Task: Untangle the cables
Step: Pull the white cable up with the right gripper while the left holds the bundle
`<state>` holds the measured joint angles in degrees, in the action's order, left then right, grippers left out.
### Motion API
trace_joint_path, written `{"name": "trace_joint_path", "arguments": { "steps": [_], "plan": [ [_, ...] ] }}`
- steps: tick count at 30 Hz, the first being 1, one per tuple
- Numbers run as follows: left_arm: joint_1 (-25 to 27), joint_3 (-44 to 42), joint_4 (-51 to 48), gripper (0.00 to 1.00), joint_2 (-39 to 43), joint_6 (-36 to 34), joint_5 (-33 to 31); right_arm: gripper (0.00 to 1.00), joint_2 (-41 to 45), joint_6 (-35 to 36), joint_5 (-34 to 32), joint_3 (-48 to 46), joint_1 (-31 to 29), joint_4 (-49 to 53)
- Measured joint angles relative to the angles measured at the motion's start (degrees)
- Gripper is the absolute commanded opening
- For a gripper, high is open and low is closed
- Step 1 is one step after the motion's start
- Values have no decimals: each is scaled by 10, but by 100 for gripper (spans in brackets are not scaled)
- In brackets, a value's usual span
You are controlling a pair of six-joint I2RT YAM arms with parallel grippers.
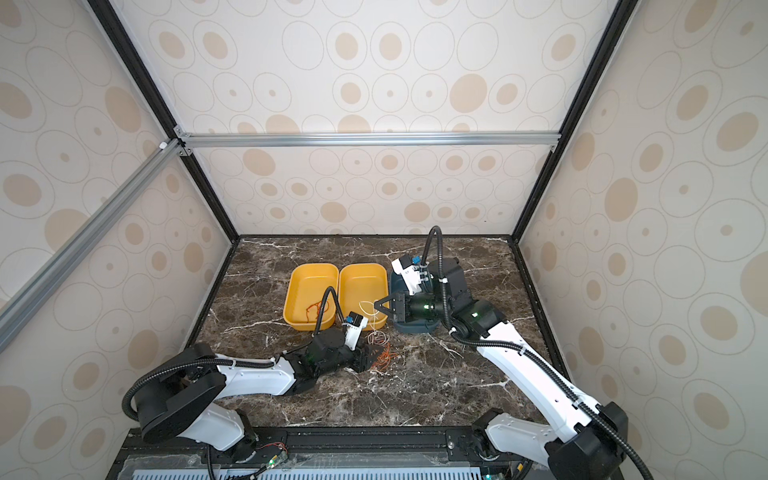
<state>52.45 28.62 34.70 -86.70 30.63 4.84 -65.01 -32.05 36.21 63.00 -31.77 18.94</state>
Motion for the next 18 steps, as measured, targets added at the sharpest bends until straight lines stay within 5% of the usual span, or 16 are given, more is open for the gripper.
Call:
{"name": "trace_joint_path", "arguments": {
  "steps": [11,18],
  "plan": [
    [0,-23,2,25,0,5,-41,1,28,-47,14,14,62,-1],
    [0,-47,0,10,0,19,-60,1,68,-45,0,28,163,51]
  ]
}}
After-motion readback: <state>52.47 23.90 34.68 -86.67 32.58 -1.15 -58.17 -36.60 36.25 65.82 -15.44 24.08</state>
